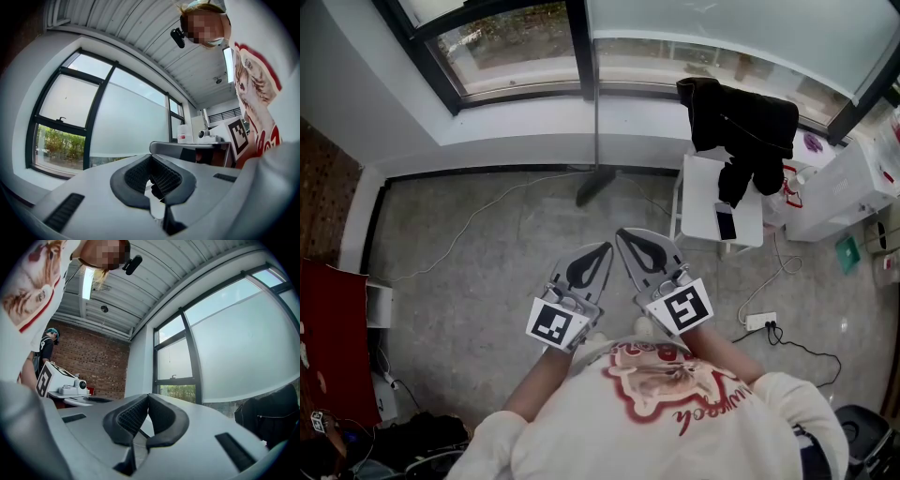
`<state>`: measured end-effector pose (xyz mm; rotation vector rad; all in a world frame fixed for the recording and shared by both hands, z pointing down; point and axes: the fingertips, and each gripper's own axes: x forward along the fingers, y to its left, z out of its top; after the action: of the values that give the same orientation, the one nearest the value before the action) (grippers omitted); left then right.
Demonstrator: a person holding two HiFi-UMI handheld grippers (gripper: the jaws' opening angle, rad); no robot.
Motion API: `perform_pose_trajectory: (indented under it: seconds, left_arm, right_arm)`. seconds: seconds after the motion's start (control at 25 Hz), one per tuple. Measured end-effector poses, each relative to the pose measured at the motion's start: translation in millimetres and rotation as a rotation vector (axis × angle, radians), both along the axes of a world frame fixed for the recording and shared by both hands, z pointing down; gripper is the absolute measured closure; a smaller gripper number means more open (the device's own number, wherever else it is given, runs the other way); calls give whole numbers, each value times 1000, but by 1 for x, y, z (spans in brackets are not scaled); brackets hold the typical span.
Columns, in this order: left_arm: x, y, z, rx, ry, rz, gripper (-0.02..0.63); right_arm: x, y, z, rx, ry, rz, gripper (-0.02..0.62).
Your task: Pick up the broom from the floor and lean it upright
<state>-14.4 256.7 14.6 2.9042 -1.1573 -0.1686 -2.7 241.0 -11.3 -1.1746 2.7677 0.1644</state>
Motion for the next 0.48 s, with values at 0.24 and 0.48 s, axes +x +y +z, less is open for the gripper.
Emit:
perform_pose_trajectory:
  seconds: [0.24,0.48]
  left_arm:
    - [2,-5,6,-5,-25,-17,584]
    - [13,-17,9,-18,-50,-38,584]
  right_arm:
    - [3,-4,0,-1,-3,-26,571]
    - [16,-16,1,-5,7,-43,571]
